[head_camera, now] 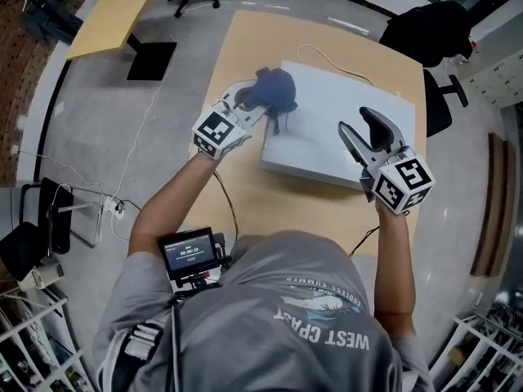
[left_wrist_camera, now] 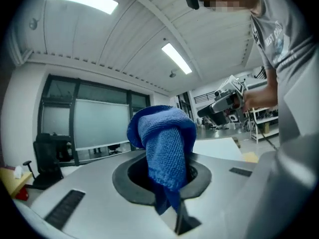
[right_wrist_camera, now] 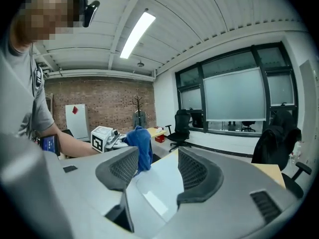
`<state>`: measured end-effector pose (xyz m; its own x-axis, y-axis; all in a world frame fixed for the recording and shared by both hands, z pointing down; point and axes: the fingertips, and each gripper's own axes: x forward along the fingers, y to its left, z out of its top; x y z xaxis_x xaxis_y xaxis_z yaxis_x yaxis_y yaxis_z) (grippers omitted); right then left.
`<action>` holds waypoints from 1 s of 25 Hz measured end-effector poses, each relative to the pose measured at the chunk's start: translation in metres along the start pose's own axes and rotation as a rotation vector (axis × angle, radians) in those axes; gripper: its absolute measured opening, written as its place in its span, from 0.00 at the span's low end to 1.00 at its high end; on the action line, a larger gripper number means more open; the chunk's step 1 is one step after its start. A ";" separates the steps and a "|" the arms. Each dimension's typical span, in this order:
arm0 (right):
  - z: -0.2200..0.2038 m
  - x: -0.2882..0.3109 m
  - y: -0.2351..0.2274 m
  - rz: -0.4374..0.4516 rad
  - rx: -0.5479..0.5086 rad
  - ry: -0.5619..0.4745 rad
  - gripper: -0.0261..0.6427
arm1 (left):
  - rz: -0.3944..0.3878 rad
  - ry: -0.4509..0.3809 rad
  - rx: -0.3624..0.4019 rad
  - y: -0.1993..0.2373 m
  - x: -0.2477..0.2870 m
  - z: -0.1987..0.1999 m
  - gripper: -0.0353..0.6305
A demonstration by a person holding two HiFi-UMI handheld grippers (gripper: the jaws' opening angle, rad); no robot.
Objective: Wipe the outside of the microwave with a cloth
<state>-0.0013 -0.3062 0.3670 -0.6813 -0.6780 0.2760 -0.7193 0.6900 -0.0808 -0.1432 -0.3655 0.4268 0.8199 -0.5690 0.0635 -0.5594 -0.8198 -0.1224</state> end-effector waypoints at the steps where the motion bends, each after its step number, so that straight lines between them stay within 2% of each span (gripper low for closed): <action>1: -0.005 -0.003 -0.003 -0.013 0.014 0.008 0.42 | 0.020 0.027 0.020 0.007 -0.003 -0.010 0.15; 6: -0.029 -0.018 -0.019 -0.068 0.071 0.042 0.42 | 0.070 0.170 0.056 0.022 -0.008 -0.072 0.15; 13: -0.050 -0.022 -0.027 -0.121 0.118 0.091 0.42 | 0.031 0.324 0.055 0.011 -0.003 -0.152 0.15; 22: -0.073 -0.026 -0.030 -0.154 0.152 0.142 0.42 | -0.062 0.529 0.188 -0.017 -0.008 -0.238 0.15; 25: -0.086 -0.024 -0.037 -0.149 0.169 0.160 0.42 | -0.118 0.627 0.271 -0.028 -0.007 -0.277 0.15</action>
<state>0.0534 -0.2934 0.4455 -0.5454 -0.7110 0.4440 -0.8319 0.5241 -0.1826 -0.1663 -0.3565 0.7040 0.6026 -0.4743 0.6418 -0.3540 -0.8797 -0.3177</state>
